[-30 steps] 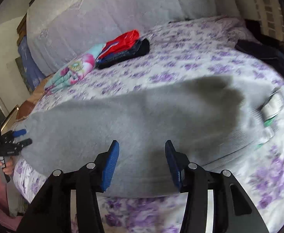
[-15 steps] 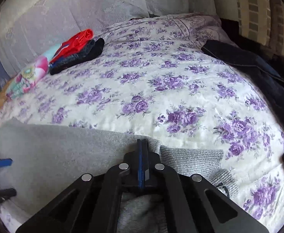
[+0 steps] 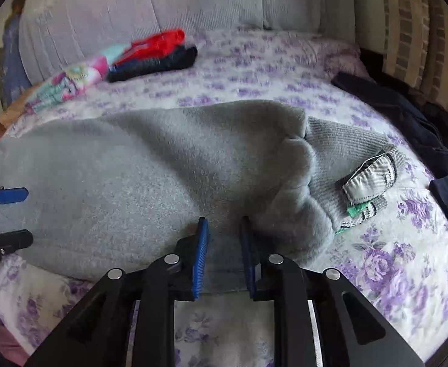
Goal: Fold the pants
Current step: 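Fold the cuffs over toward the waistband with the right gripper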
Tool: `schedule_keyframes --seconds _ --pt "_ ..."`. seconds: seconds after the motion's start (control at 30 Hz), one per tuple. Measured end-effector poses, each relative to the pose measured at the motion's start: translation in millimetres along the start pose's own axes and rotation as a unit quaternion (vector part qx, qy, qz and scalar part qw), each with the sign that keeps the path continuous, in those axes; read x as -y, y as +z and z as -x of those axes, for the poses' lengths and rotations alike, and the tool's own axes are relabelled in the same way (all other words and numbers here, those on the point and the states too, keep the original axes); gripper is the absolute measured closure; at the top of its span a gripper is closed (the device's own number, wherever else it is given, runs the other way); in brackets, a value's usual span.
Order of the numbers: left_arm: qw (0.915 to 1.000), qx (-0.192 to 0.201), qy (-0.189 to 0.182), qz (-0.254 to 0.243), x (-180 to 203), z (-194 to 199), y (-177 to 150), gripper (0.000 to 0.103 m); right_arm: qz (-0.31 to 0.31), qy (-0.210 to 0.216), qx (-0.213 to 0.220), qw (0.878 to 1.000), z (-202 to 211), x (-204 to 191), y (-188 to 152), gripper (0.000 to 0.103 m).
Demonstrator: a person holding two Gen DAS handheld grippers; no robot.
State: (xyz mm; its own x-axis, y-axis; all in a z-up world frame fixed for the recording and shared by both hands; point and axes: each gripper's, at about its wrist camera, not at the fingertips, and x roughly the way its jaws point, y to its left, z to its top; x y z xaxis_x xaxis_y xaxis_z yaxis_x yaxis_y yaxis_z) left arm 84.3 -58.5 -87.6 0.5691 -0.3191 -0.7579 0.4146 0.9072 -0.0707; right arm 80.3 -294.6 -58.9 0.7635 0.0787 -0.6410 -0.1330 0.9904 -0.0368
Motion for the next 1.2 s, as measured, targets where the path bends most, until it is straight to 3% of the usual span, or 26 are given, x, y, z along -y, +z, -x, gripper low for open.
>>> schedule_keyframes --seconds 0.1,0.2,0.27,0.3,0.33,0.43,0.53,0.6,0.7,0.73,0.77,0.8,0.83,0.93,1.0,1.07,1.2 --pt "0.9999 -0.012 -0.006 0.006 -1.6 5.7 4.4 0.005 -0.002 0.004 -0.009 1.0 15.8 0.4 7.4 0.081" --pt "0.9996 0.016 -0.011 -0.019 6.5 18.6 4.2 0.005 -0.036 0.016 0.026 0.999 36.2 14.6 14.0 0.078" --pt "0.9997 -0.001 -0.005 -0.024 9.7 3.9 -1.1 0.004 -0.065 0.001 -0.003 0.998 20.2 31.7 8.4 0.079" --pt "0.9998 -0.003 -0.004 -0.017 8.3 -4.8 -6.0 0.004 -0.079 0.018 -0.022 0.996 5.4 40.5 0.8 0.079" --pt "0.9998 0.002 -0.004 -0.019 7.5 -1.2 -4.4 0.004 -0.092 0.027 -0.005 0.995 6.3 44.9 -2.0 0.079" --pt "0.9996 0.011 -0.007 -0.025 -1.1 21.5 1.5 0.004 -0.095 0.011 -0.018 0.995 18.6 39.2 11.7 0.077" --pt "0.9963 0.06 0.06 -0.015 -34.4 56.9 4.1 0.004 -0.093 0.033 0.027 0.995 38.3 27.1 23.1 0.071" --pt "0.9912 0.068 0.113 0.015 -70.8 71.6 4.8 0.004 -0.077 0.032 0.036 0.996 38.1 18.6 29.6 0.07" --pt "0.9765 0.052 0.18 0.107 -146.5 83.5 -3.8 0.004 -0.059 0.014 0.026 0.998 23.1 15.6 34.4 0.066" --pt "0.9667 0.039 0.202 0.152 -176.2 85.2 -12.7 0.004 -0.062 -0.002 0.009 0.998 10.6 20.7 32.3 0.065" --pt "0.9575 0.022 0.216 0.191 -201.7 83.4 -23.9 0.006 -0.063 -0.02 -0.018 0.998 -6.0 28.0 26.3 0.07" --pt "0.9598 0.013 0.191 0.205 -214.4 78.8 -33.0 0.006 -0.063 -0.008 -0.021 0.998 -13.1 33.3 18.7 0.07" --pt "0.9637 0.011 0.188 0.19 -214.9 75.2 -40.4 0.006 -0.071 0.002 -0.011 0.997 -9.4 36.4 17.4 0.071" --pt "0.9562 -0.001 0.273 0.105 -175.8 73.0 -37.1 0.005 -0.066 -0.016 -0.022 0.997 -0.9 28.9 21.2 0.068" --pt "0.9649 0.01 0.242 0.101 -164.7 80.3 -33.0 0.005 -0.079 -0.003 -0.014 0.997 11.1 27.1 23.2 0.063" --pt "0.9785 0.042 0.169 0.111 -150.2 93.7 -24.5 0.005 -0.113 0.018 0.015 0.993 32.4 31.4 23.7 0.052" --pt "0.9902 0.081 0.071 0.089 -97.7 93.7 -3.0 0.005 -0.189 0.016 0.049 0.981 55.7 52.6 17.3 0.047"
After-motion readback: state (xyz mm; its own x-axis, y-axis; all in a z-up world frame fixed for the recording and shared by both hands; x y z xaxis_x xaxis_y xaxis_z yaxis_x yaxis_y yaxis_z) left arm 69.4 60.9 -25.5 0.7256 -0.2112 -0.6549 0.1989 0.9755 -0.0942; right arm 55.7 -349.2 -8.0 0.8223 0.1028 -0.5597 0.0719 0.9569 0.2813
